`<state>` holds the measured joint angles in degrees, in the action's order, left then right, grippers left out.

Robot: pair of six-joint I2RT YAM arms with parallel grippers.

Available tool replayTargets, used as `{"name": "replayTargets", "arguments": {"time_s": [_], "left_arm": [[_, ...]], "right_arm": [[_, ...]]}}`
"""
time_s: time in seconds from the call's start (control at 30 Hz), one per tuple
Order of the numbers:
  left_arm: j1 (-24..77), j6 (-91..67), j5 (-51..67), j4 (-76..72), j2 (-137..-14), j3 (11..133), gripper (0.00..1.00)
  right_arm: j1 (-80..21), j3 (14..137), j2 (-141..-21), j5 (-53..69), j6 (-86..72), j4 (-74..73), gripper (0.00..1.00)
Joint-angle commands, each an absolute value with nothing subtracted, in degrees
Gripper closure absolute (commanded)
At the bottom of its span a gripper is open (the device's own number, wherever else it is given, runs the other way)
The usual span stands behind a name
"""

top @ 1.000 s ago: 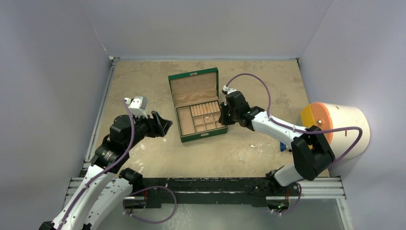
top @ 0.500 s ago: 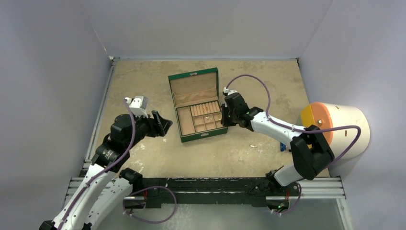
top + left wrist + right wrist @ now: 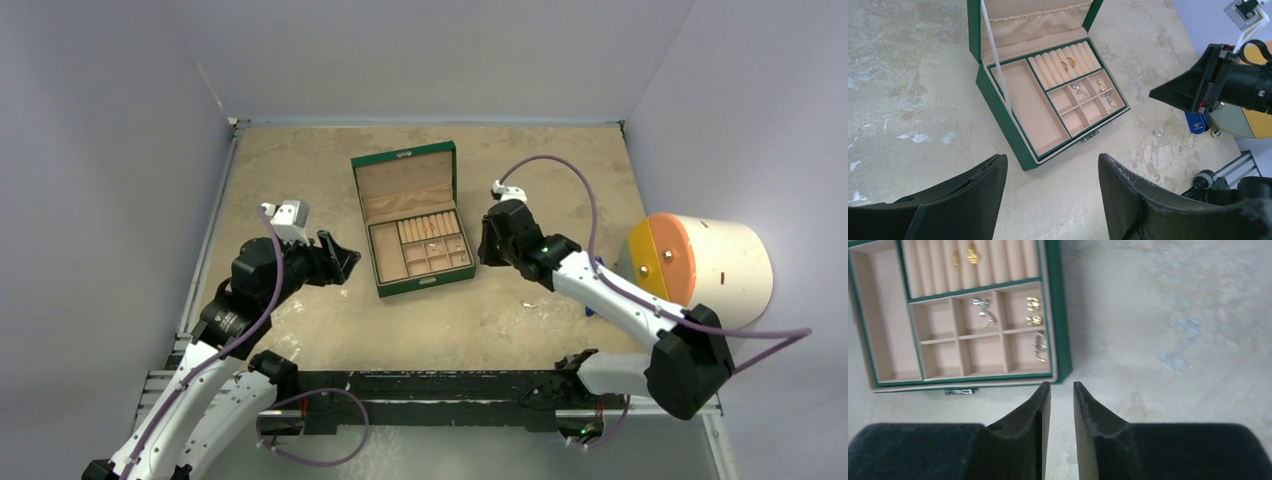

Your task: Organize the mixed jewelry

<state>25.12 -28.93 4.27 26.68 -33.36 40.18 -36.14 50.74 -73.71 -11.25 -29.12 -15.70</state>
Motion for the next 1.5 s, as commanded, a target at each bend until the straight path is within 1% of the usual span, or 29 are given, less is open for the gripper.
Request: {"name": "replayTargets", "arguments": {"time_s": [0.0, 0.13, 0.27, 0.4, 0.57, 0.67, 0.7, 0.73, 0.77, 1.03, 1.23, 1.47], "left_arm": [[24.7, -28.9, 5.0, 24.6, -33.3, 41.3, 0.34], [24.7, -28.9, 5.2, 24.5, -33.6, 41.3, 0.34], [24.7, -28.9, 5.5, 24.4, -33.9, 41.3, 0.34], [24.7, -28.9, 5.5, 24.4, -34.2, 41.3, 0.34], [24.7, -28.9, 5.5, 24.5, -34.6, 41.3, 0.34], [24.7, -29.0, 5.4, 24.4, -34.8, 41.3, 0.33], [24.6, -29.0, 5.3, 24.5, -34.8, 41.3, 0.34], [24.7, -29.0, 5.3, 24.5, -34.8, 41.4, 0.34], [24.6, -29.0, 5.3, 24.5, -35.0, 41.3, 0.34], [24.6, -29.0, 5.2, 24.5, -35.2, 41.3, 0.34], [24.6, -29.0, 5.2, 24.5, -35.3, 41.4, 0.34], [24.6, -29.0, 5.2, 24.5, -35.4, 41.4, 0.34]], "right_arm": [[-36.4, 46.3, -67.5, -19.9, -36.2, -23.7, 0.73], [-36.4, 41.4, -60.4, -24.7, -43.2, -27.7, 0.70], [-36.4, 37.0, -56.4, -26.9, -49.8, -31.1, 0.69], [-36.4, 35.0, -55.8, -28.8, -56.3, -35.0, 0.67], [-36.4, 33.6, -57.8, -31.5, -63.0, -37.5, 0.66], [-36.4, 33.1, -59.5, -31.8, -62.4, -35.5, 0.66], [-36.3, 32.9, -60.2, -31.7, -61.5, -34.4, 0.65], [-36.3, 32.7, -61.0, -31.7, -60.9, -33.4, 0.61], [-36.2, 32.7, -61.7, -31.6, -60.1, -32.4, 0.61], [-33.6, 31.4, -63.4, -25.9, -50.1, -22.9, 0.60], [-27.6, 29.6, -64.0, -20.9, -45.2, -18.4, 0.59], [-25.6, 29.4, -65.1, -18.6, -45.1, -18.9, 0.58]]}}
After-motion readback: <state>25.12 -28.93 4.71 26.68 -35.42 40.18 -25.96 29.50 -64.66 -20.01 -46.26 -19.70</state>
